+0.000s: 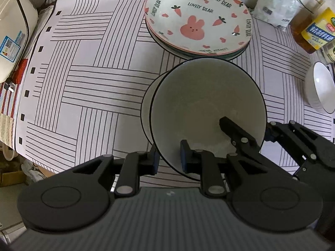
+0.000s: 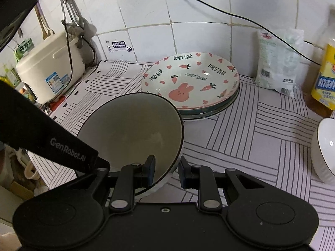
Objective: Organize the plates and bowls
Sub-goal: 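Lower the held bowl into the first bowl and open the left gripper, then move the left gripper to the bowl by the bottles and grip its rim, then lift the bowl with the left gripper and carry it over the nested bowls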
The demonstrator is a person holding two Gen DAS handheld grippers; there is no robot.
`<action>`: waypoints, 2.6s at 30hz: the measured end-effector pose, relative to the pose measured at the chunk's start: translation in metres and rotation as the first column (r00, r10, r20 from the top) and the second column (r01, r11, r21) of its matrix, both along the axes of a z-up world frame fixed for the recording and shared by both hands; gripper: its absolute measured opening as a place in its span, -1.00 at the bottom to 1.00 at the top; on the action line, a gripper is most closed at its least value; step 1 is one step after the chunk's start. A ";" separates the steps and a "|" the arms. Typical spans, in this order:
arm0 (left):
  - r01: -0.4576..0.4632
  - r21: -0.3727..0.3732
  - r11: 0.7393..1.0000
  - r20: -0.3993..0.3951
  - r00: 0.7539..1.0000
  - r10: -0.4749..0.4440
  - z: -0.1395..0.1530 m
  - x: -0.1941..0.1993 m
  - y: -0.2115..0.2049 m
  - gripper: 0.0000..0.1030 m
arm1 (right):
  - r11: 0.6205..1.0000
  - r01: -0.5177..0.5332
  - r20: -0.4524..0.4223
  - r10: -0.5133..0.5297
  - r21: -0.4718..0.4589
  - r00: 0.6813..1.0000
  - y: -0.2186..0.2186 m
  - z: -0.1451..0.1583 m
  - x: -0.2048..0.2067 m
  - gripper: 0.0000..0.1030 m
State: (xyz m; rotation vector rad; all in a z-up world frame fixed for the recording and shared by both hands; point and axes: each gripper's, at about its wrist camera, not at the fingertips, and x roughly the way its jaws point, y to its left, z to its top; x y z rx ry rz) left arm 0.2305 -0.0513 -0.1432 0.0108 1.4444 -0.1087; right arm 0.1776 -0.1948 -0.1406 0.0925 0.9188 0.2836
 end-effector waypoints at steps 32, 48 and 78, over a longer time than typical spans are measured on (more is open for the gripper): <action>0.120 0.007 0.993 0.088 0.989 -0.120 0.041 -0.004 -0.003 -0.07 | 0.996 -0.060 0.117 0.068 -0.067 0.991 -0.017 0.029 -0.019 0.05; 0.320 -0.133 0.938 0.248 0.927 -0.281 0.074 0.003 -0.087 0.00 | 0.984 0.114 0.241 -0.080 -0.134 0.967 -0.106 0.062 -0.064 0.58; 0.464 -0.146 0.874 0.258 0.871 -0.419 -0.029 0.068 -0.259 0.20 | 0.903 0.420 0.141 -0.406 -0.094 0.903 -0.205 -0.064 -0.029 0.80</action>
